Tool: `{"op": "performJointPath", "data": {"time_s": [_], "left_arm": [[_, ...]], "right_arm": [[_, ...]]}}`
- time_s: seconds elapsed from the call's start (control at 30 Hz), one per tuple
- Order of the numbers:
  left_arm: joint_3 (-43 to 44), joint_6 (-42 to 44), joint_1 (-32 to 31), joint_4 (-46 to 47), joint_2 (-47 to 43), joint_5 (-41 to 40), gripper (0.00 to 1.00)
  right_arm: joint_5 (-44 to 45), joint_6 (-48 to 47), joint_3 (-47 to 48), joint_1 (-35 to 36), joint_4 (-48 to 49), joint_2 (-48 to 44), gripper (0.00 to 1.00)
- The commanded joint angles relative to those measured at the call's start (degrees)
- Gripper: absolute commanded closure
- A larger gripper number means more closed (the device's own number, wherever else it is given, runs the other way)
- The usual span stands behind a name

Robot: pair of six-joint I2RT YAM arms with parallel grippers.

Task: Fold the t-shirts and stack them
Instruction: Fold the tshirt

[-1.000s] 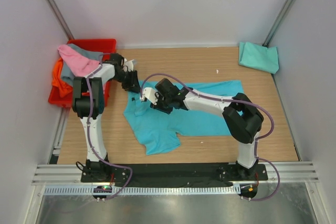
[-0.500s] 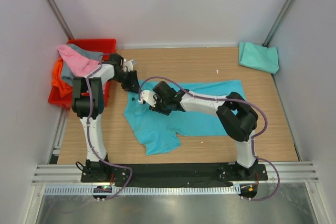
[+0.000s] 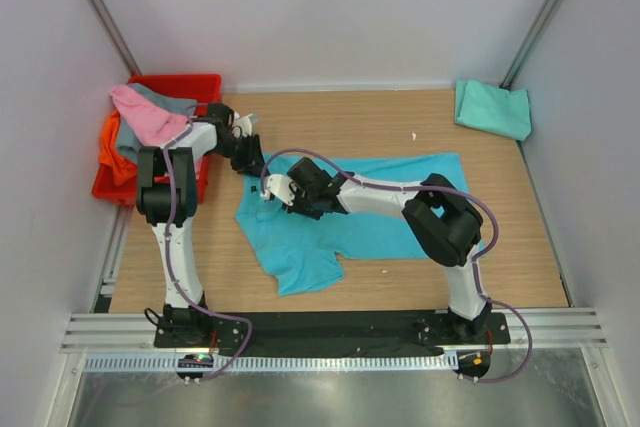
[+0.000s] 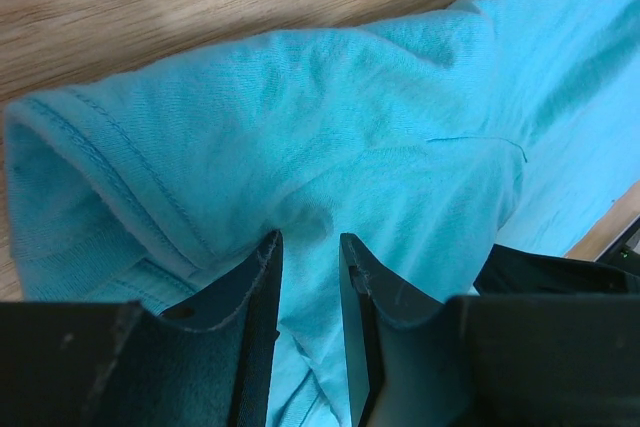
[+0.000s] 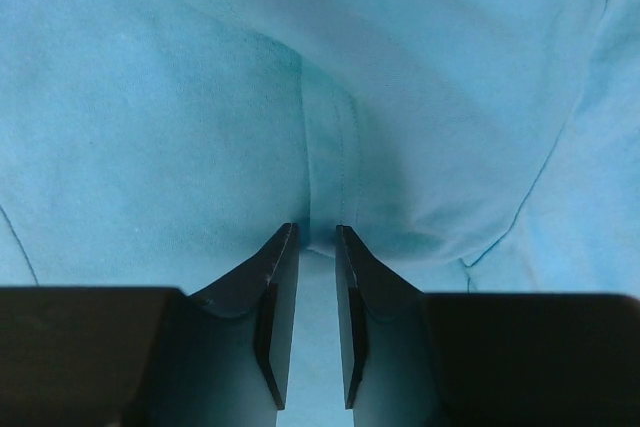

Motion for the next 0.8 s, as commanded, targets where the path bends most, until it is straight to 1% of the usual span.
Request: {"op": "performJointPath", "data": {"time_s": [0.0,0.13,0.17,0.43,0.47,0.5,0.53,0.57,0.77], "left_arm": [[-1.11,0.33,0.63,0.45,-0.56,-0.48,0.69],[-1.38,0.25,0.81,0.62,-0.56,-0.21,0.69],[-1.38,0.25,0.89,0.62,-0.56,-0.12,0.69],[-1.46,-0.1,0.98,0.71,-0.38,0.32,0.69],[-1.46,-0.02,1.07,0.71,-0.38,0.32,0.69],[-1.55,-0.02,0.98,0.71,-0.38,0.32,0.69],[-1.55,-0.02,1.07,0.71,-0.38,0.32,0.69],[-1.55,-0.1,1.07,0.71,-0.38,0.4,0.69],[-1.64,-0.11,1.33,0.71,-0.47,0.49,0.69]], "right_arm": [[1.27,-0.59,1.88,0.37,2.78,0.23,0.74],[2.15,-0.86,1.61,0.63,3.74,0.31,0.76],[4.15,-1.03,1.44,0.72,3.92,0.31,0.76],[6.11,-1.21,1.08,0.9,5.42,0.4,0.77],[6.19,-1.3,1.17,0.9,5.33,0.58,0.8],[6.28,-1.3,1.26,0.9,5.07,0.75,0.85],[6.28,-1.21,1.43,0.9,4.98,0.75,0.95],[6.2,-1.3,1.44,0.98,4.8,0.67,0.99],[3.74,-0.25,2.58,0.98,1.47,-1.18,0.99]]}}
